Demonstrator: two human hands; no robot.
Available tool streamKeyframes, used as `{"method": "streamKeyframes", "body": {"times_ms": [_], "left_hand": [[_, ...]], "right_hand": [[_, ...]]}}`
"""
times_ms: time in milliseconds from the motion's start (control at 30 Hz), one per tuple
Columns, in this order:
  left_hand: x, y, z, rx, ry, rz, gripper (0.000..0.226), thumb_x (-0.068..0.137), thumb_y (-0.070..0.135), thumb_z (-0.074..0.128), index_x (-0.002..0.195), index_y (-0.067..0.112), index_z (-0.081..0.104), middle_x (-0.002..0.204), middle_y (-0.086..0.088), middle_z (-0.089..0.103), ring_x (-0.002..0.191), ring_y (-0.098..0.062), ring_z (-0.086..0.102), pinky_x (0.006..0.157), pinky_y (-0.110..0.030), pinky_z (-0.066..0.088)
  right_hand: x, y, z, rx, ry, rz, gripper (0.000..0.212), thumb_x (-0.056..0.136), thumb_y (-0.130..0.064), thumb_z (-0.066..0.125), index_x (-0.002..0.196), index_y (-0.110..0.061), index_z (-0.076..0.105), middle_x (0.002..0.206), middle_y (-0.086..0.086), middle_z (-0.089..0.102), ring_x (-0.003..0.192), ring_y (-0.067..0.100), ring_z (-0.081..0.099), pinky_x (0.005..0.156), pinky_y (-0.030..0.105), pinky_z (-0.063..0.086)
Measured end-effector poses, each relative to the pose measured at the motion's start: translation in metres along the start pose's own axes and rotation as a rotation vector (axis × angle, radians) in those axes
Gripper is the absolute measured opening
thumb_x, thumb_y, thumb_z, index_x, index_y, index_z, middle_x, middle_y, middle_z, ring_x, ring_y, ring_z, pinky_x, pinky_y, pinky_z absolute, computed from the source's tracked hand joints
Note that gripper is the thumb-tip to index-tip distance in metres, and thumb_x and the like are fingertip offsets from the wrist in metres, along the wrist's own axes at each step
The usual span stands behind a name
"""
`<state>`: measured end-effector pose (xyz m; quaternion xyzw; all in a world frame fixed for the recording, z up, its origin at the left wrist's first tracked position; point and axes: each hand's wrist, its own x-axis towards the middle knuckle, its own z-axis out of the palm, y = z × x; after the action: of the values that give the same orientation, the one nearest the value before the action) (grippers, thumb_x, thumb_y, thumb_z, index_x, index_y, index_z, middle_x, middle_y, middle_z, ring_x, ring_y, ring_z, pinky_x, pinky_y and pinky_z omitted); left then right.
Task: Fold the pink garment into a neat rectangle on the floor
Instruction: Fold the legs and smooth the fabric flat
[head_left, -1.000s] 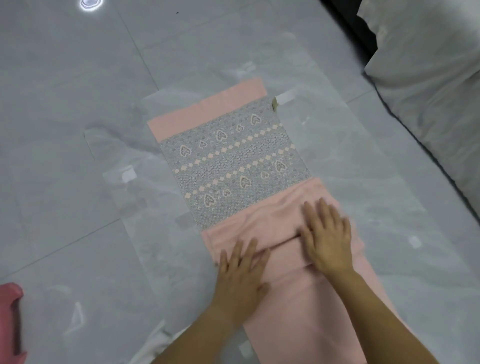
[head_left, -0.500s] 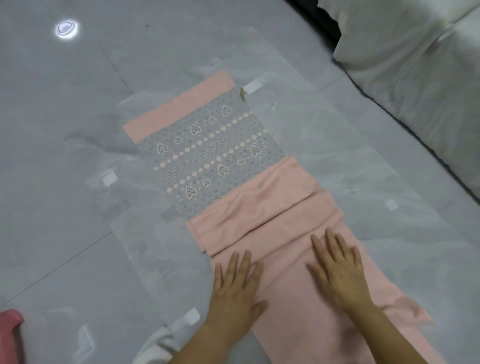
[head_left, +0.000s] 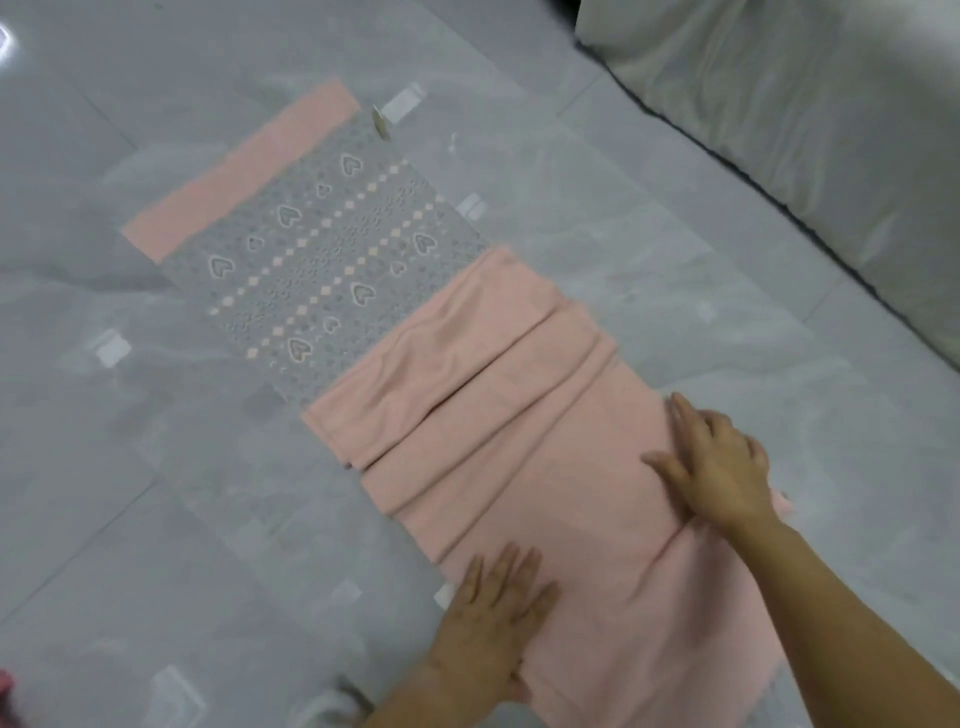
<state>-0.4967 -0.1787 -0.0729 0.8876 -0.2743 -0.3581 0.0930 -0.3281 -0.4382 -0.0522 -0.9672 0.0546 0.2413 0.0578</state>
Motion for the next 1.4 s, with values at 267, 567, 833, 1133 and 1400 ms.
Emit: {"method": "streamKeyframes", "body": {"times_ms": [267,567,833,1133,1400], "left_hand": [[0.008,0.026,-0.002,0.043,0.072,-0.054,0.114,0.034,0.072,0.073,0.131,0.018,0.046,0.136,-0.005,0.052,0.121,-0.036,0.051,0.087,-0.06,0.047],[0.011,0.034,-0.013,0.137,0.148,-0.154,0.05,0.079,0.034,0.032,0.115,0.024,0.065,0.126,0.001,0.062,0.111,-0.032,0.06,0.075,-0.057,0.053],[-0.008,0.07,-0.02,-0.506,0.417,-0.414,0.047,0.098,0.024,0.037,0.143,0.031,0.029,0.134,-0.008,0.054,0.118,-0.026,0.053,0.097,-0.029,0.04],[-0.04,0.115,-0.043,-1.365,0.532,-0.385,0.054,0.084,0.005,0.063,0.127,0.032,0.048,0.053,0.007,0.054,0.052,-0.004,0.048,0.058,-0.012,0.041],[-0.049,0.179,-0.032,-1.58,0.223,-0.276,0.049,0.069,0.016,0.07,0.116,0.024,0.059,0.058,0.016,0.063,0.062,0.002,0.055,0.067,-0.012,0.043]], "right_hand": [[-0.004,0.034,0.0,-0.065,-0.068,0.167,0.042,0.081,-0.065,0.048,0.091,-0.025,0.06,0.102,0.006,0.059,0.1,0.024,0.054,0.103,0.044,0.027],[-0.028,0.041,-0.008,0.289,0.107,0.001,0.02,0.087,-0.04,0.058,0.08,-0.023,0.052,0.063,-0.009,0.054,0.084,0.028,0.06,0.105,0.048,0.028],[-0.039,0.058,-0.012,0.609,0.157,-0.123,0.044,0.085,-0.022,0.063,0.125,-0.021,0.044,0.063,0.003,0.044,0.072,0.029,0.05,0.076,0.037,0.042],[-0.053,0.11,-0.032,0.894,0.098,-0.131,0.006,0.08,-0.014,0.07,0.084,-0.009,0.072,0.069,-0.008,0.069,0.055,-0.01,0.055,0.056,0.003,0.041],[-0.087,0.173,-0.05,0.89,0.263,0.104,0.059,0.091,-0.049,0.048,0.049,-0.008,0.058,0.038,-0.002,0.053,0.051,0.015,0.049,0.056,0.027,0.037]]}}
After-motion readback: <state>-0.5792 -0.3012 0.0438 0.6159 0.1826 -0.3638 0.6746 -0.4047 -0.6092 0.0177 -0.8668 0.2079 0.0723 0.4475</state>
